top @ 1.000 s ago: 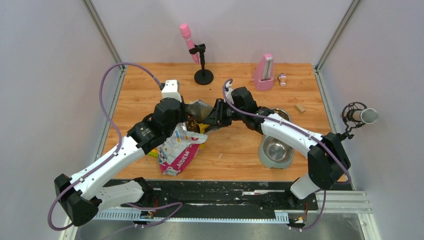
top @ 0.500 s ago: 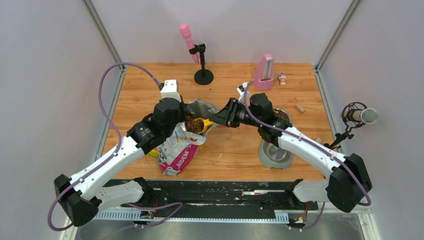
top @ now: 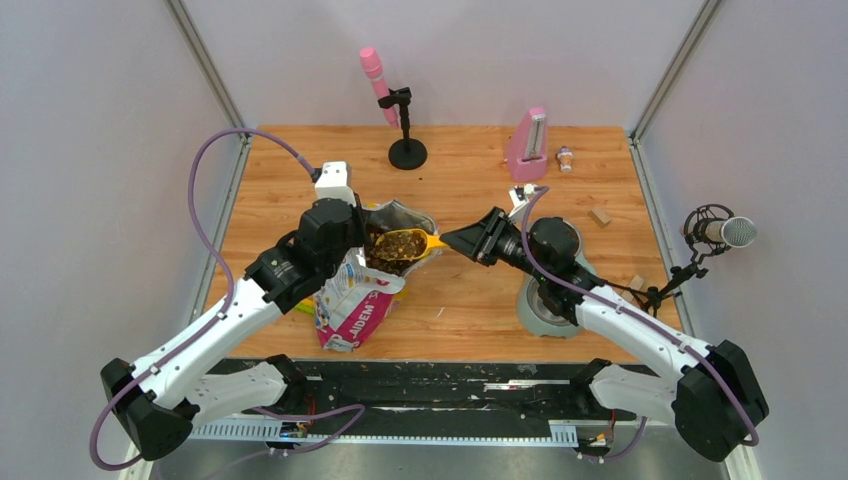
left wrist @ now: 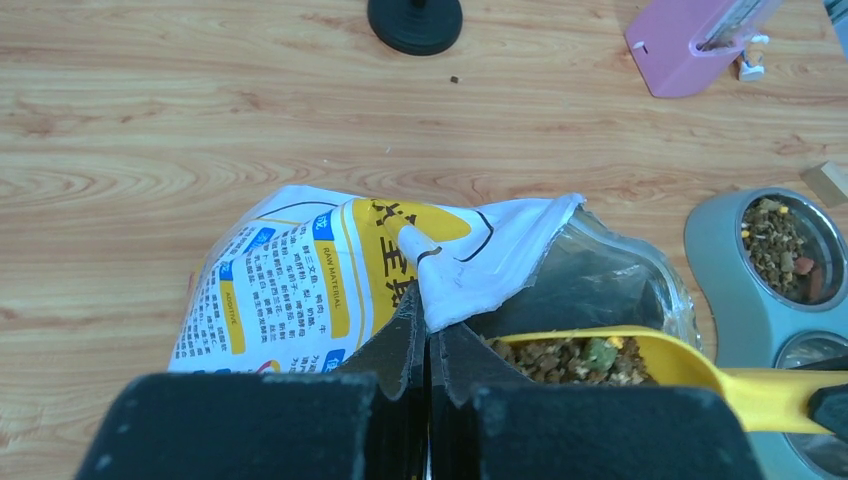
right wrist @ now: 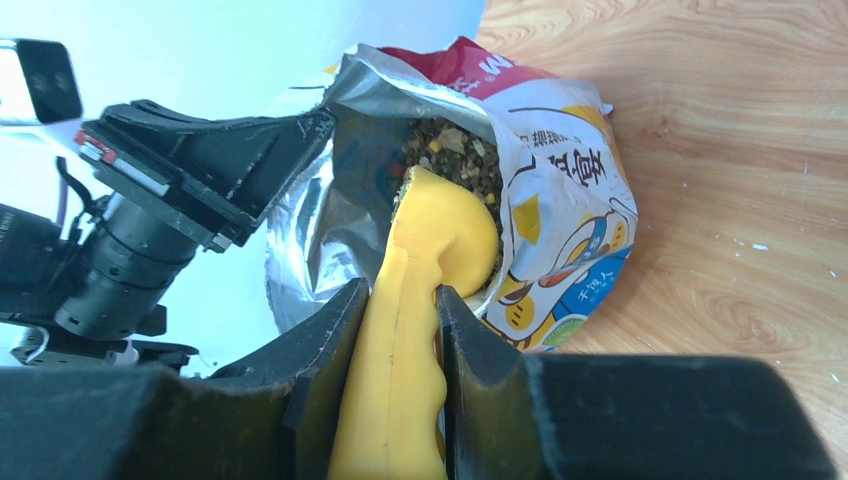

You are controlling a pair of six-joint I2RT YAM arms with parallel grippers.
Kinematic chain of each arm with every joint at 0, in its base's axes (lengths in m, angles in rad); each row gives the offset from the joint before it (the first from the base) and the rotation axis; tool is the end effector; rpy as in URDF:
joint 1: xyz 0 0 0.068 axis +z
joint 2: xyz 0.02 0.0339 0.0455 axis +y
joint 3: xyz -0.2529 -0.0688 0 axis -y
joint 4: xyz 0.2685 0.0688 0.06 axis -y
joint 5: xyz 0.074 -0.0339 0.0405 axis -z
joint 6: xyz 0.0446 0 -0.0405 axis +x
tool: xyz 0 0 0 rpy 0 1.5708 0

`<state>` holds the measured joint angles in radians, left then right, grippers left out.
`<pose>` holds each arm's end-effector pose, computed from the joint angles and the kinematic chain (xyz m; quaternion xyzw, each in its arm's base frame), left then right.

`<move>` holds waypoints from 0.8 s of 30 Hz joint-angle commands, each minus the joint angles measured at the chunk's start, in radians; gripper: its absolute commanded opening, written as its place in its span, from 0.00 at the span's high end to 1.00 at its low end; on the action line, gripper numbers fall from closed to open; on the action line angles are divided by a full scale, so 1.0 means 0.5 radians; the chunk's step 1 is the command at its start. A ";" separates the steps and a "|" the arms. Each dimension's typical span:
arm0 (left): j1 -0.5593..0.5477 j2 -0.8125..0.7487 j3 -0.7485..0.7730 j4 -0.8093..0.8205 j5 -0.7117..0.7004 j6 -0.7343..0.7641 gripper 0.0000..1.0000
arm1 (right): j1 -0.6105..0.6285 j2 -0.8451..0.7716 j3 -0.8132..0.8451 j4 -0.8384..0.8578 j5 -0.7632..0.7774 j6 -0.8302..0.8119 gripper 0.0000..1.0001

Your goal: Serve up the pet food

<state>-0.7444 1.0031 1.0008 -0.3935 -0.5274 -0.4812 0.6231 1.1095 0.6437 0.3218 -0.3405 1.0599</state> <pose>0.2039 -0.1573 0.3427 -0.0378 0.8156 -0.1303 0.5625 0.2261 0.1808 0.2563 0.0532 0.7515 0.5663 0.3342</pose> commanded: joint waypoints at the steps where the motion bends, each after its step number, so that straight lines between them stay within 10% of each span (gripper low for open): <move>1: -0.008 -0.090 0.018 0.145 0.034 -0.006 1.00 | -0.023 -0.132 -0.055 0.348 0.085 0.117 1.00; 24: -0.009 -0.141 -0.007 0.169 0.091 -0.031 1.00 | -0.028 -0.262 -0.292 0.548 0.218 0.551 1.00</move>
<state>-0.7441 0.9760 0.9825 -0.3931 -0.5095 -0.4812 0.6136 0.9802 0.4862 0.5220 -0.2348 1.2686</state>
